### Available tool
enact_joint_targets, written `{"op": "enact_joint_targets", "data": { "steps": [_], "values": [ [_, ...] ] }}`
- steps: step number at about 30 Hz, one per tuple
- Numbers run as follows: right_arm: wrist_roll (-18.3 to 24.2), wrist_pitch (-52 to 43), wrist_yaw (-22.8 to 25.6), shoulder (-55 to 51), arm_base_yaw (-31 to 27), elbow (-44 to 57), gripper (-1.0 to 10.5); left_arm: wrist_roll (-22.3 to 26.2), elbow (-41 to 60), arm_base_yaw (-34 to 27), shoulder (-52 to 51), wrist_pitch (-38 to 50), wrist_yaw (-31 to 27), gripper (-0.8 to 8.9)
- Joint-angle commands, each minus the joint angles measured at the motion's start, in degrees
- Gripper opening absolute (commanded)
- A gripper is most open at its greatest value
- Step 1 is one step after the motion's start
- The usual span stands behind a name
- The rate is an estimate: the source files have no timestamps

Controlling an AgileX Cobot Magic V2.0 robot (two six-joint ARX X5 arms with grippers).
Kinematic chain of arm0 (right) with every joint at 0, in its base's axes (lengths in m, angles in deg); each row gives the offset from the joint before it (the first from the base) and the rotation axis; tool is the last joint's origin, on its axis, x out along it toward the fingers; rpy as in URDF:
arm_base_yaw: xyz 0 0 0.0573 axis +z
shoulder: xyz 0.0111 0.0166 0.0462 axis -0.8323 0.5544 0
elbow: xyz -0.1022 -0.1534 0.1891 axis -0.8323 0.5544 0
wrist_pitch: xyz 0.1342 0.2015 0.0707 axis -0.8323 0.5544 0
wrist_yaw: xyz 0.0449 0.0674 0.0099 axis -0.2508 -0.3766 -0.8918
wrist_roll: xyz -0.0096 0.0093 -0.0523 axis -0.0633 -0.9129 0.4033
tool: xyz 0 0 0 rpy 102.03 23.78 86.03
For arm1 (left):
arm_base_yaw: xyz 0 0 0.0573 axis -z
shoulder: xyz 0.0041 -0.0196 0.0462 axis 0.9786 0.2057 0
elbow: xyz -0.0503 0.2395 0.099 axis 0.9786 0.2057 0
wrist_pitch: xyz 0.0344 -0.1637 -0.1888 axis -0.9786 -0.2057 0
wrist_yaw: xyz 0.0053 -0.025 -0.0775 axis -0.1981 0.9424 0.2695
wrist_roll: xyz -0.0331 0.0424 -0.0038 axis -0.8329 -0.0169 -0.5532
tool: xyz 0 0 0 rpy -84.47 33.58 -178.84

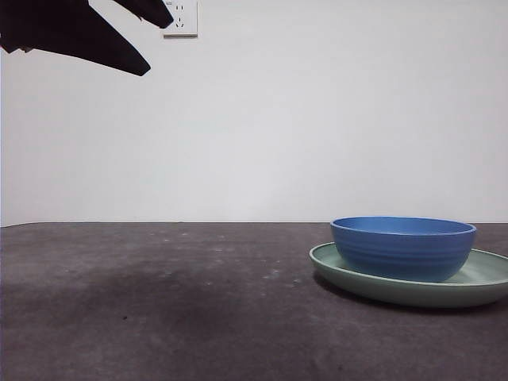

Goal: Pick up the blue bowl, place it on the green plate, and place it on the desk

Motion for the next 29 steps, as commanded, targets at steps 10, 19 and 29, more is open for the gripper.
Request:
{"op": "enact_joint_targets", "data": {
  "steps": [10,19,29],
  "values": [
    [-0.85,-11.87,-8.09,21.07,-5.86,-0.90,3.3,0.33,-0.46,0.39,0.20,0.24,0.35,2.25],
    [-0.87,-19.06,-10.86,32.26,-6.03,-0.90,2.6,0.33,-0.48,0.39,0.20,0.26,0.35,2.25],
    [-0.90,-24.83,-12.22,40.94,-6.01,-0.90,1.9,0.31,-0.48,0.39,0.20,0.26,0.35,2.25]
  ]
}}
